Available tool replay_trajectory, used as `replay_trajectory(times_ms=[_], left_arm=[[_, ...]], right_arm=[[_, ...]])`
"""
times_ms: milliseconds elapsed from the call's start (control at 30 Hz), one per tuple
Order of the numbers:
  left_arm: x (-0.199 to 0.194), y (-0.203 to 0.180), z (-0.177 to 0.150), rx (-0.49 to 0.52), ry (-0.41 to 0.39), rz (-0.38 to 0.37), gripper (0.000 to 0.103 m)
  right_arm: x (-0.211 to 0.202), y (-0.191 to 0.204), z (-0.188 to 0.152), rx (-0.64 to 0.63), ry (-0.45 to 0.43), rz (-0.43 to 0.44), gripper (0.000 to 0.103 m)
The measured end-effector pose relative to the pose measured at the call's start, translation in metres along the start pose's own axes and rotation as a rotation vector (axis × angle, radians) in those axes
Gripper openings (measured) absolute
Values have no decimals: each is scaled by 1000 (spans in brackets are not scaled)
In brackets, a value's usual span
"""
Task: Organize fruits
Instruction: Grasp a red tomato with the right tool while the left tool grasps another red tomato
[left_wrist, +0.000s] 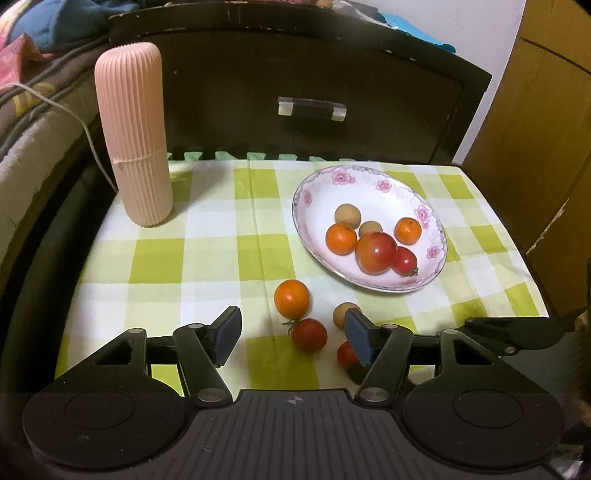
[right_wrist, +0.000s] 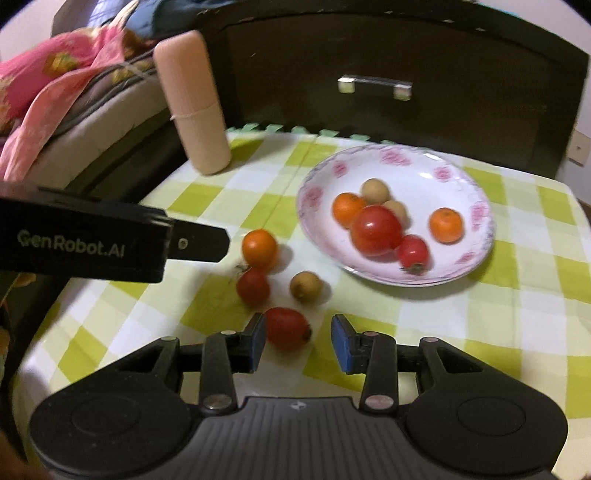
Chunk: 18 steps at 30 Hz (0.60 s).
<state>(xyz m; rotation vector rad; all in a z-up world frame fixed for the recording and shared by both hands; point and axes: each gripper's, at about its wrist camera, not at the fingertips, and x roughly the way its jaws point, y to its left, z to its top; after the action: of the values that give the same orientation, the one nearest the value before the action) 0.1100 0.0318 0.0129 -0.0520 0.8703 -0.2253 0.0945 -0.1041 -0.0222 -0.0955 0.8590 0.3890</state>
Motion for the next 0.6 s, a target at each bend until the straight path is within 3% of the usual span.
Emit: replay_trajectory(times_ms=[333, 600], left_arm=[[10, 6, -1, -19, 34, 1, 72], [23, -1, -8, 3, 66, -7, 72]], right_arm=[[33, 4, -1, -24, 45, 43, 39], [28, 2, -5, -6, 57, 22, 32]])
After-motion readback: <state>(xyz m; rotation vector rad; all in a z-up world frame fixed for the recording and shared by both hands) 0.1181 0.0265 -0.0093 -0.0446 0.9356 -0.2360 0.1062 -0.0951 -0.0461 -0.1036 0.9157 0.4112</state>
